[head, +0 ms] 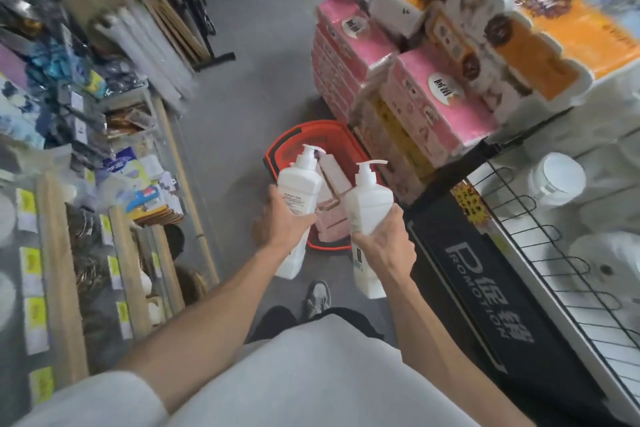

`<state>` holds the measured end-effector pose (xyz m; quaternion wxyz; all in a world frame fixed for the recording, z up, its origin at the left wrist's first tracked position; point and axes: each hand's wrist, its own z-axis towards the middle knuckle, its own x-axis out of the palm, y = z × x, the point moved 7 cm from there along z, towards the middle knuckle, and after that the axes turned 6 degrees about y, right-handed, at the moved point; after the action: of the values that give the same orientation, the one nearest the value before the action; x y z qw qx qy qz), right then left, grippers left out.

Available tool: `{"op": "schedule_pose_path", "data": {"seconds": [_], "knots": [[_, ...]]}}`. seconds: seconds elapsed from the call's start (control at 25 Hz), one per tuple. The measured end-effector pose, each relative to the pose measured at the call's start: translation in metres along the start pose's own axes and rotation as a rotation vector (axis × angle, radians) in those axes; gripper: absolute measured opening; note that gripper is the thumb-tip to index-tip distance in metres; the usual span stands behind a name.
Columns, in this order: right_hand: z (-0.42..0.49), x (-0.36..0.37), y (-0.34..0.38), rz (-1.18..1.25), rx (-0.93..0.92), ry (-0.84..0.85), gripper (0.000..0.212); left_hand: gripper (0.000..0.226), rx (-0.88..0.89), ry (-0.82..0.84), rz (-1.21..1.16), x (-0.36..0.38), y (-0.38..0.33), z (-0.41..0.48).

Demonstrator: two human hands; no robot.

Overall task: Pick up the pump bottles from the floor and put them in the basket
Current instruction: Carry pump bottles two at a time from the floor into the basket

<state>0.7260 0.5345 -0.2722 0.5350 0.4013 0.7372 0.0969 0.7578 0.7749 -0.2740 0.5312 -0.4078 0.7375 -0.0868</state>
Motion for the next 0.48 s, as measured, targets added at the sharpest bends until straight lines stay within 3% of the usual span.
{"op": "schedule_pose_path", "data": {"seconds": [0.2,0.48], "knots": [[0.046,-0.008,0.028,0.04,0.068,-0.074,0.082,0.09,0.137,0.058,0.057,-0.006,-0.052,0.075],[0.11,0.005,0.067,0.187,0.323,-0.248,0.082,0.083,0.332,0.25,0.179,-0.001,-0.121,0.181]]}}
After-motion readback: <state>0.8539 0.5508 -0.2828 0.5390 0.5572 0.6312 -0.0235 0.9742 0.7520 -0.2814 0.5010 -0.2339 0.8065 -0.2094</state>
